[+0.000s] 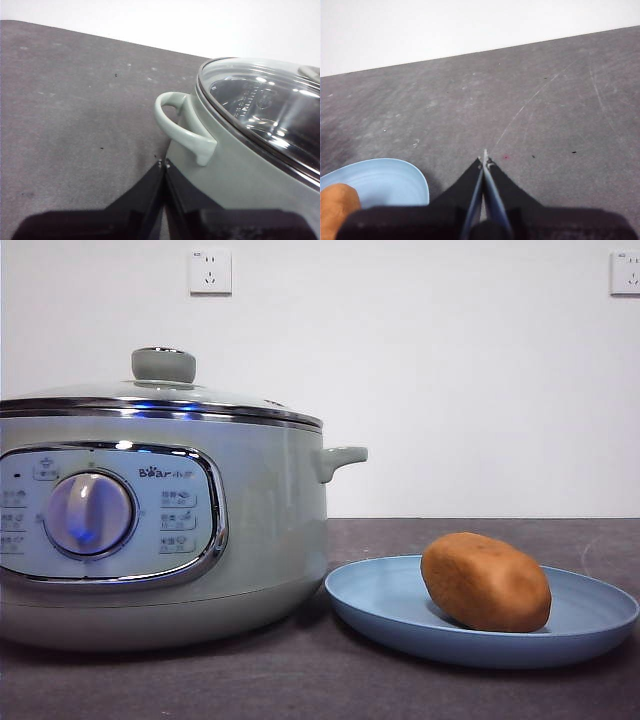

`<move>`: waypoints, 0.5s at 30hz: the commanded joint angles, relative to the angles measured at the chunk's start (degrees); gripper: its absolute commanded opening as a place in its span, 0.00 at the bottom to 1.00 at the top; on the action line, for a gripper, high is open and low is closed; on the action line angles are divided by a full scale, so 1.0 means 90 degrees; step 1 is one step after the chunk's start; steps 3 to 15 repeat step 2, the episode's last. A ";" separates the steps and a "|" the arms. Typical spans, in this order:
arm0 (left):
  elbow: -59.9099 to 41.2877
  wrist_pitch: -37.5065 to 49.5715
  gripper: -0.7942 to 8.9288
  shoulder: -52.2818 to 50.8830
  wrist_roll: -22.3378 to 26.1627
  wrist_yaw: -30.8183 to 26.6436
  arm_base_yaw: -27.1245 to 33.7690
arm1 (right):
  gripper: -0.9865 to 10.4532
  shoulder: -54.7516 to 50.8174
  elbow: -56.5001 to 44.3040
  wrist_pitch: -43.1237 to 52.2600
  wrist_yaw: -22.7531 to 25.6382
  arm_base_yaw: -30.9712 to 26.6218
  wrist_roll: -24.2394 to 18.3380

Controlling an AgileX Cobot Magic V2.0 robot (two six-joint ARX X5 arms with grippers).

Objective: Take the potato out from the steamer,put the potato on the plate,close the lid

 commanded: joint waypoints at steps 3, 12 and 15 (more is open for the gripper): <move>-0.0090 0.0017 0.08 -0.0017 0.0007 -0.0010 0.0022 | 0.09 -0.0010 -0.0068 -0.0053 0.0007 -0.0002 0.0063; -0.0090 0.0017 0.08 -0.0017 0.0007 -0.0010 0.0022 | 0.09 -0.0010 -0.0068 -0.0053 0.0007 -0.0002 0.0063; -0.0090 0.0017 0.08 -0.0017 0.0007 -0.0010 0.0022 | 0.09 -0.0010 -0.0068 -0.0053 0.0007 -0.0002 0.0063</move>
